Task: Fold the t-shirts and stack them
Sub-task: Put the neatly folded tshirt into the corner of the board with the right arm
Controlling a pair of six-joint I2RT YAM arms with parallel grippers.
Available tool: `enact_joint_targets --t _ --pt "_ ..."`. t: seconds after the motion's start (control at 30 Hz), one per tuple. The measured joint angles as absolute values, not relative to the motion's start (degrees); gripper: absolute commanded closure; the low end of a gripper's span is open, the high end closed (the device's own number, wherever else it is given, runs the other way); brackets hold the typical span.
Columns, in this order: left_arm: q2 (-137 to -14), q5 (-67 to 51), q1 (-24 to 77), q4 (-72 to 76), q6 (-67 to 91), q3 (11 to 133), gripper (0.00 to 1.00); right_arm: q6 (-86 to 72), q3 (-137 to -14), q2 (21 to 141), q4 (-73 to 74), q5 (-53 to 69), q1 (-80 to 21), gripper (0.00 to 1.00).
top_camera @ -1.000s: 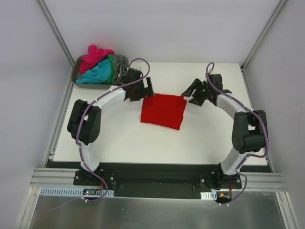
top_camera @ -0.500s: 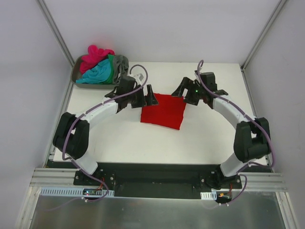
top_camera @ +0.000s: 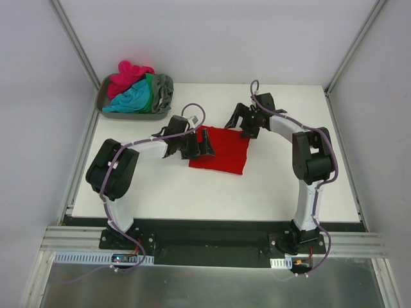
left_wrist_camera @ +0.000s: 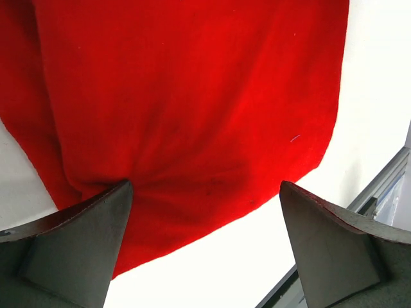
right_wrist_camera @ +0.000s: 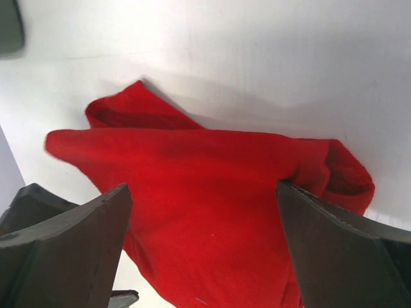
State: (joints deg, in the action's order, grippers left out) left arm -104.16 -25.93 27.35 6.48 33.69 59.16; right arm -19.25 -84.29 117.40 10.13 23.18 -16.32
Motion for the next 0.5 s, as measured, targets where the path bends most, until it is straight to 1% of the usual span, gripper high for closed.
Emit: enact_joint_targets --t 0.17,0.3,0.4,0.5 --pt "-102.4 -25.2 29.0 9.1 33.8 56.2 0.01 -18.4 -85.3 118.7 13.1 22.7 -16.0 0.04" --pt "-100.2 -24.9 31.8 8.3 33.9 54.5 0.01 -16.0 -87.5 118.0 16.2 21.2 -15.9 0.04" --pt "-96.9 -23.7 33.8 6.0 33.9 53.3 0.01 -14.1 -87.2 115.0 18.3 19.5 -15.9 0.04" --pt "-92.5 -21.8 34.9 3.6 33.7 53.1 0.01 -12.4 -83.5 107.6 19.2 17.5 -16.0 0.04"
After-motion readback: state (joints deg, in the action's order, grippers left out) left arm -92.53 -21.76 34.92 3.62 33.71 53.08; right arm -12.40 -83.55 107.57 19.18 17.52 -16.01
